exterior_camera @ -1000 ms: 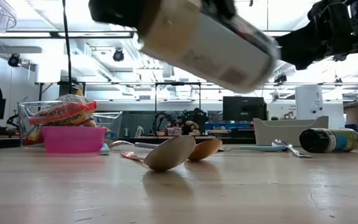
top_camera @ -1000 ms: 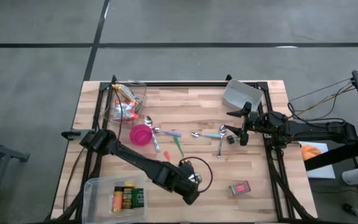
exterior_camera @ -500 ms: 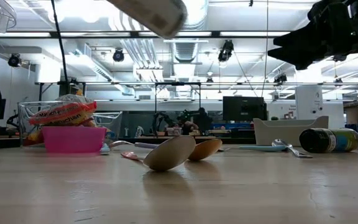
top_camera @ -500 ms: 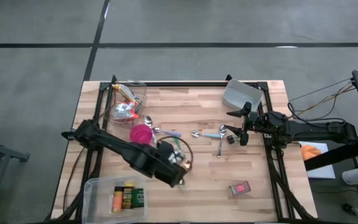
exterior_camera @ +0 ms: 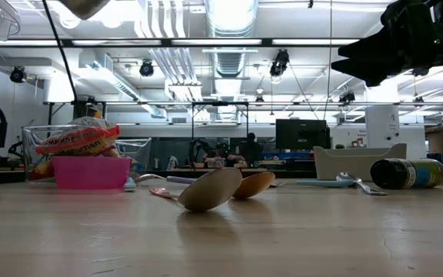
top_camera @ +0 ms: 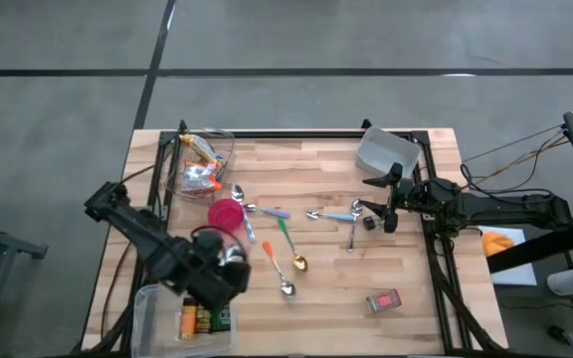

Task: Pick & Place Food Item
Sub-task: Put the golden seasoning bottle into the white bin

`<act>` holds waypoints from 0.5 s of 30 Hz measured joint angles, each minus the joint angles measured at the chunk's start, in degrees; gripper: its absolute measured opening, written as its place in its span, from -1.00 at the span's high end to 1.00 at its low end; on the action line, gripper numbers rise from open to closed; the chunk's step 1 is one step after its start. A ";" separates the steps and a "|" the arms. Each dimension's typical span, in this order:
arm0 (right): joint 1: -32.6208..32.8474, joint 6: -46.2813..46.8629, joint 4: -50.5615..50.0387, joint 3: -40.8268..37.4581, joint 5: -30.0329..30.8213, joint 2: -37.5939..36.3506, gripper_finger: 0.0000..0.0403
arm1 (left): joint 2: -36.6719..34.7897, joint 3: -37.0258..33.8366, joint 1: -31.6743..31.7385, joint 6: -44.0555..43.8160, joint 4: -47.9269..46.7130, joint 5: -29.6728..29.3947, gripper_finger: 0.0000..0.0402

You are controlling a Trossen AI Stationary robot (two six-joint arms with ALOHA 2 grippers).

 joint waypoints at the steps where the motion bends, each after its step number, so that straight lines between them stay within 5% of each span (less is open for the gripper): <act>1: -0.02 -0.02 0.00 0.00 0.00 0.00 -0.44 | -0.54 -0.85 -1.00 -2.14 0.00 0.52 -0.41; 15: -0.01 -0.01 0.00 0.00 0.00 -0.02 -0.44 | -1.79 -2.51 -14.30 -29.83 0.24 13.00 -0.41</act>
